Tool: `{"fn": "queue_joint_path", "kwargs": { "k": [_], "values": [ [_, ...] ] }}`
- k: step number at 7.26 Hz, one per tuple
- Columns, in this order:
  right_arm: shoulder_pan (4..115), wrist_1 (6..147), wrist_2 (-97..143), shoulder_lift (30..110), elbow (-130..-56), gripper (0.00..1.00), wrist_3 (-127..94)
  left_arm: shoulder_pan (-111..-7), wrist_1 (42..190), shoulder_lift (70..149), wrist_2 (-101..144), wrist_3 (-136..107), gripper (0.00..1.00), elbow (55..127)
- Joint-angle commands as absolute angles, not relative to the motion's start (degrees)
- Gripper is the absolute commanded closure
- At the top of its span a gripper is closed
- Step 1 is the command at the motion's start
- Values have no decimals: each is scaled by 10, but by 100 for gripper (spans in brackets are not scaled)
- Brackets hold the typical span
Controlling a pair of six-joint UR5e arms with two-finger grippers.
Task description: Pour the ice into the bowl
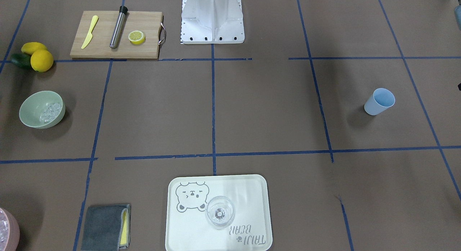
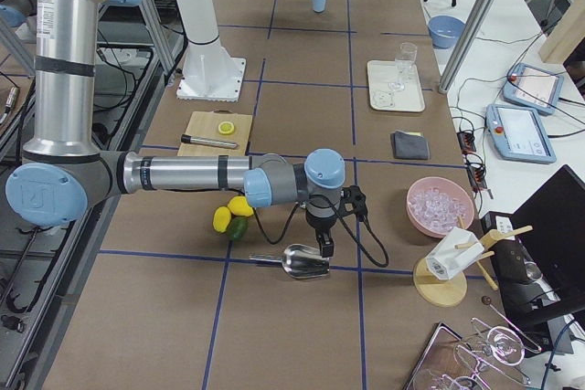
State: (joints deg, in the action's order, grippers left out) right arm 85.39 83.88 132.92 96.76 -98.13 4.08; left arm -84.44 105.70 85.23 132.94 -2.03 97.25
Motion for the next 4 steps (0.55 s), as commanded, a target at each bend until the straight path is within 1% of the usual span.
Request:
{"fn": "queue_joint_path", "kwargs": {
  "k": [1,4],
  "values": [
    [899,860,1362,976,-980,0,57,-849,1056,852,1330,-20,0,972],
    [898,853,1353,978,-969,0,47,-868,1021,854,1327,-19,0,974]
  ]
}}
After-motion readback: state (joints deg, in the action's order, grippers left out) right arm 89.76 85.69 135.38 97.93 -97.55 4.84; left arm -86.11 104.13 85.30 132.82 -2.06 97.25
